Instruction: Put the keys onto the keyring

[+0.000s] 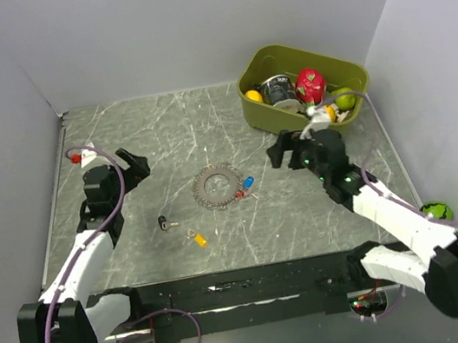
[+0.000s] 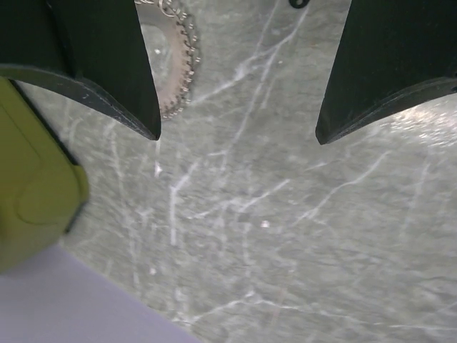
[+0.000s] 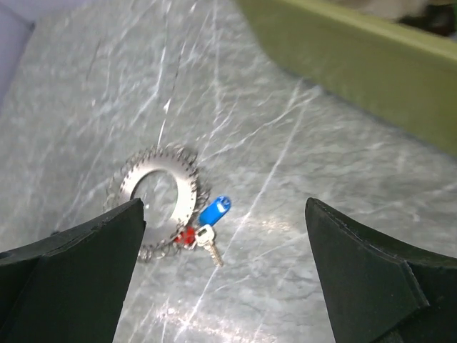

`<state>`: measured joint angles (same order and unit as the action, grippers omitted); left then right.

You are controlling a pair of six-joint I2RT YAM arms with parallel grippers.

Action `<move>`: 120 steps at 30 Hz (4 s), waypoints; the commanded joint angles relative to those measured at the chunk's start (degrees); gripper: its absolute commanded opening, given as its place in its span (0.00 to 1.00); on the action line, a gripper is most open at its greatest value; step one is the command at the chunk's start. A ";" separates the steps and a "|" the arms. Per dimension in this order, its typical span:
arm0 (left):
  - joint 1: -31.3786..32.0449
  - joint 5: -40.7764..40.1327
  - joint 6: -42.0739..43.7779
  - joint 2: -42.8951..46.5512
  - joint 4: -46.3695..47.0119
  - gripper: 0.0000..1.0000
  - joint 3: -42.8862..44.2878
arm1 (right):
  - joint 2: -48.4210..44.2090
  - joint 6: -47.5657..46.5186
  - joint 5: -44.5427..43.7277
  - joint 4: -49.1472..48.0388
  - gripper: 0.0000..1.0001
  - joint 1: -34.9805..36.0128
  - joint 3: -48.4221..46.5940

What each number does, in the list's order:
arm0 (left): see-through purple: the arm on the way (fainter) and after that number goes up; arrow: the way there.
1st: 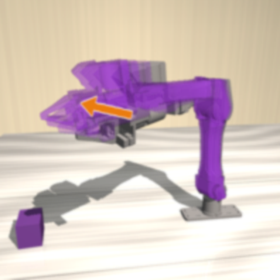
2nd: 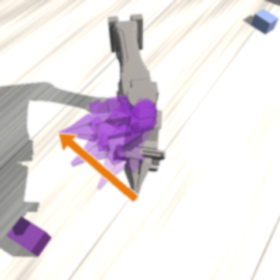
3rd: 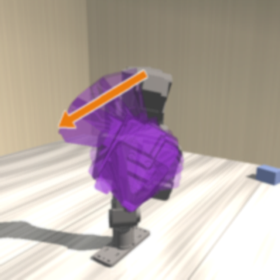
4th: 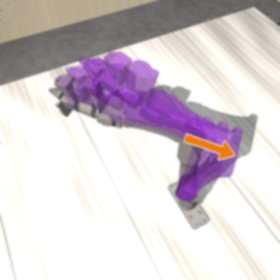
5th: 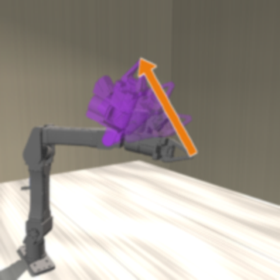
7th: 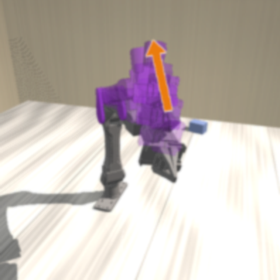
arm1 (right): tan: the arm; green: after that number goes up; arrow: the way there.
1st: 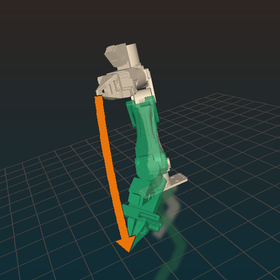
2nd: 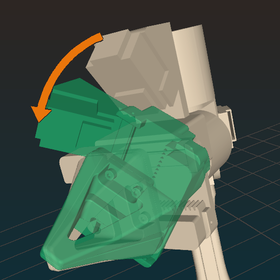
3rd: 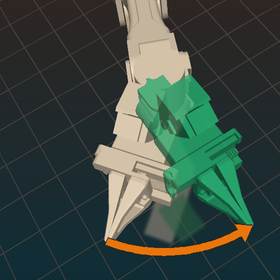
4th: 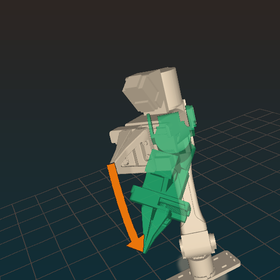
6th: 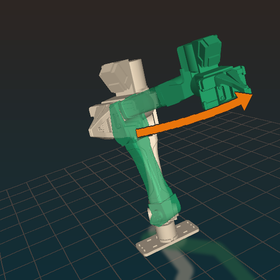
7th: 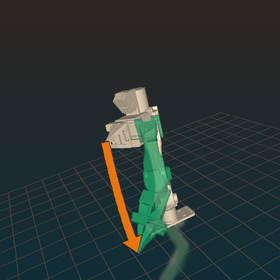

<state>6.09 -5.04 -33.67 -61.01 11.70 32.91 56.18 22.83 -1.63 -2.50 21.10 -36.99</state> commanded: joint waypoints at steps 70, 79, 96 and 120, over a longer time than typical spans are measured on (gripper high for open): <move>16.15 24.37 -4.03 -20.98 -17.16 0.76 9.37 | 39.44 0.46 5.49 15.25 0.63 20.12 -24.00; 16.24 27.27 -3.60 -29.07 -13.37 0.59 10.86 | 41.81 0.55 8.04 14.81 0.58 20.12 -23.04; 16.24 22.26 -0.96 -25.03 -20.58 0.64 14.82 | 38.91 -0.24 6.29 14.98 0.59 19.42 -22.51; 16.68 28.95 0.89 -40.33 -16.01 0.38 21.58 | 42.17 2.39 12.70 13.50 0.25 23.63 -19.61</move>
<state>22.48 24.82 -34.54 -100.88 -2.83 51.51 98.72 23.22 8.73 12.38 41.80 -58.19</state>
